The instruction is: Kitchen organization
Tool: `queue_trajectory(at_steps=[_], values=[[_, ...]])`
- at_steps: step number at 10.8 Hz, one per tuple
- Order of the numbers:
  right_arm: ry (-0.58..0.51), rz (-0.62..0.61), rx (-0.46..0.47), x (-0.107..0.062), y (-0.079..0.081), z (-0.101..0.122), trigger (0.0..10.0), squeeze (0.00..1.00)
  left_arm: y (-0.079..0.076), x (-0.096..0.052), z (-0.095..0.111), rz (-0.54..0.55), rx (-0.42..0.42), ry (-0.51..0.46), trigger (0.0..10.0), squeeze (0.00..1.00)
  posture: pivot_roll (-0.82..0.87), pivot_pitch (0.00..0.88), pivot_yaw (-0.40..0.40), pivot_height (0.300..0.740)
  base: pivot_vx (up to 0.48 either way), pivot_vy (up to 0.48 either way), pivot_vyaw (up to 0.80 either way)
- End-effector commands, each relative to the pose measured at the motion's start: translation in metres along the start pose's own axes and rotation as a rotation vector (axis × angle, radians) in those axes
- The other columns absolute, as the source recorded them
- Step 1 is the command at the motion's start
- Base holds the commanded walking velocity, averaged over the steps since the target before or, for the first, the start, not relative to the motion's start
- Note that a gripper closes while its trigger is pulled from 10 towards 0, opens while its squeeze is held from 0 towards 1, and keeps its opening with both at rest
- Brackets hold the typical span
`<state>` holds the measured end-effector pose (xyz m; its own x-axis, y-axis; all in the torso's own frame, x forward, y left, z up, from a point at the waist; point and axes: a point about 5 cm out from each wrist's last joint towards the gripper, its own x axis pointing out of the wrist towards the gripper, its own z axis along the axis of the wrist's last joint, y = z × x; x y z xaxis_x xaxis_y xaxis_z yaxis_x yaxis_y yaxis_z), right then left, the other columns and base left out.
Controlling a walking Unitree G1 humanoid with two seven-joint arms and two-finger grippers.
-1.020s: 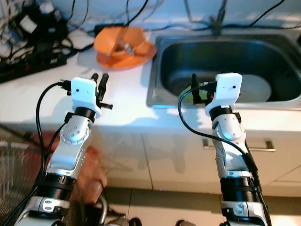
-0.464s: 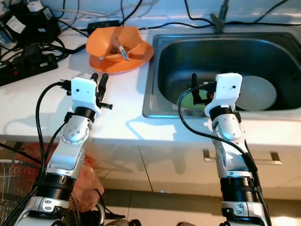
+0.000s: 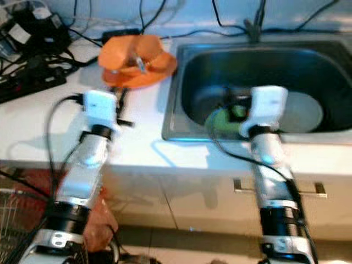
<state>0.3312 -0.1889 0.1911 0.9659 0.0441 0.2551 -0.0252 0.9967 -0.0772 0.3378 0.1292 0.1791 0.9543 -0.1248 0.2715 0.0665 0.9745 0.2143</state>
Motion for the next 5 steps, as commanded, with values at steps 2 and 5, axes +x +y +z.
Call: queue_trajectory(at_steps=[2,5], values=[[-0.011,0.023,0.005,0.0015,0.0091,0.0022,10.0,0.0,0.0103,-0.0006,-0.0022,0.029,0.014,0.009,10.0,0.0,0.0,0.103,0.09,0.74,0.343,0.0,0.0],[-0.011,0.023,0.005,0.0017,0.009,0.0021,10.0,0.0,0.0097,-0.0004,-0.0025,0.028,0.014,0.011,10.0,0.0,0.01,0.102,0.089,0.74,0.344,0.0,0.0]])
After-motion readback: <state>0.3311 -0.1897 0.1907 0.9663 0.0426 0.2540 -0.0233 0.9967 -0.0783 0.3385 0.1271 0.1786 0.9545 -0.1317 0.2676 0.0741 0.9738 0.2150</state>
